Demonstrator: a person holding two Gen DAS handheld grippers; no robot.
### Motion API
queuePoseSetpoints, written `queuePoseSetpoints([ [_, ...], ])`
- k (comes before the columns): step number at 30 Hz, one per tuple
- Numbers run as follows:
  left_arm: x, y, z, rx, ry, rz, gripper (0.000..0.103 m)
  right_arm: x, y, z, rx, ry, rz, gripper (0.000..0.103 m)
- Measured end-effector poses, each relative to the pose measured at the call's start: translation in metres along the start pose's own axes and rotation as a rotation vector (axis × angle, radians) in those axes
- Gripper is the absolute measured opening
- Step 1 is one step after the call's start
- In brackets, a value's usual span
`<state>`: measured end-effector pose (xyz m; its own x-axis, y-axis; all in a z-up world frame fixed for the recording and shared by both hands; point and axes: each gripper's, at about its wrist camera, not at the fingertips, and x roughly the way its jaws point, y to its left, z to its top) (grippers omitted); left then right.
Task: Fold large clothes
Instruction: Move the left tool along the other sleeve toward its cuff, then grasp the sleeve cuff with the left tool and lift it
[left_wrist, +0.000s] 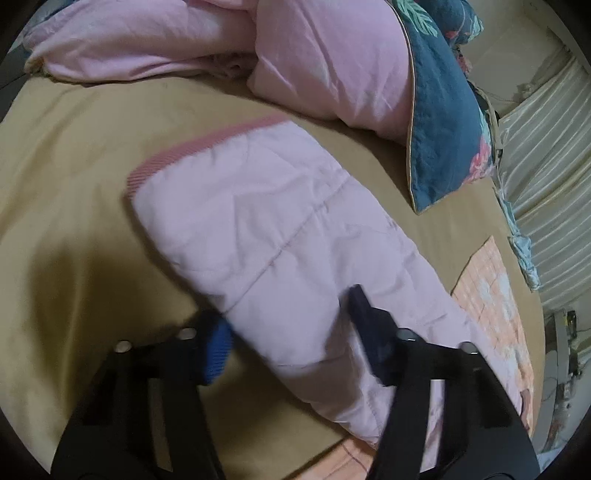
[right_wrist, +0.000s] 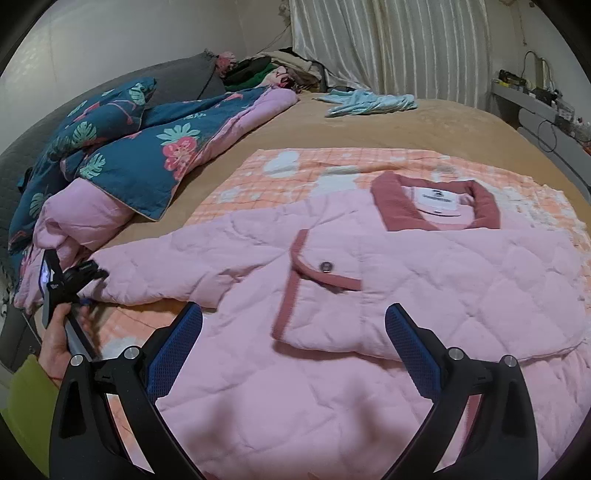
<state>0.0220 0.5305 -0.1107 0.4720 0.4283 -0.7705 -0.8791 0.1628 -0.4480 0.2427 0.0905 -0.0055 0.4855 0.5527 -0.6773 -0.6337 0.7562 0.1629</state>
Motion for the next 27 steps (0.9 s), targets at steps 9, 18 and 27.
queuePoseSetpoints([
  [9,-0.076,-0.04,0.0,0.187,-0.152,-0.153,0.012,-0.024,-0.035,-0.006,0.072,-0.023,-0.03,0.099],
  [18,-0.145,-0.108,-0.032,0.386,-0.202,-0.308,0.011,-0.065,-0.062,-0.015,0.093,-0.07,-0.065,0.099],
  [27,-0.191,-0.163,-0.06,0.502,-0.225,-0.384,0.011,-0.099,-0.085,-0.019,0.149,-0.127,-0.047,0.099],
])
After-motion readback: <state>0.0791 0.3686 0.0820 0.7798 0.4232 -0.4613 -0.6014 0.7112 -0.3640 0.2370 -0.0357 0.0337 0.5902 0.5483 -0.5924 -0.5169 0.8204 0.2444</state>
